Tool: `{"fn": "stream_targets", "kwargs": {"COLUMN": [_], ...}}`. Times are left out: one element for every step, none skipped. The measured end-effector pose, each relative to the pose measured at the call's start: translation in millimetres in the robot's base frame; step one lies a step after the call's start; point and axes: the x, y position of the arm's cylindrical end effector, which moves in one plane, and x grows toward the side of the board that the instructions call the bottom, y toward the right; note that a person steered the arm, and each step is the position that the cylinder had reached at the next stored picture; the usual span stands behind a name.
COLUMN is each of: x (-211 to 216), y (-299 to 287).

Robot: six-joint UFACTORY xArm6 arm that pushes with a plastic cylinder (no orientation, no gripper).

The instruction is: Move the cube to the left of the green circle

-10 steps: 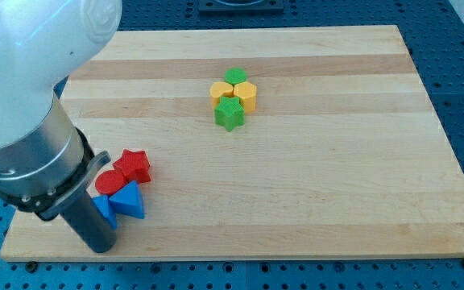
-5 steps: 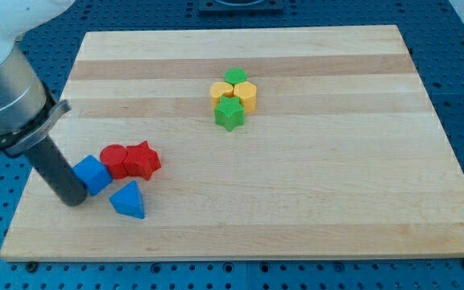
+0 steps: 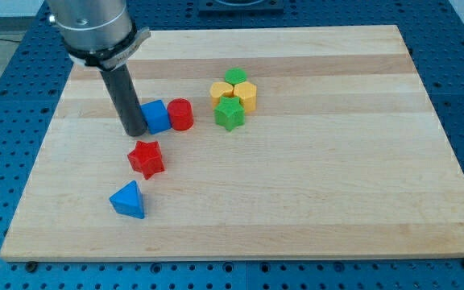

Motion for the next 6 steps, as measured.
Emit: {"fn": "stream_targets", "kwargs": {"x": [-2,-2,-2,18,12,-6], "y": [8,16,15,22,26,27]}}
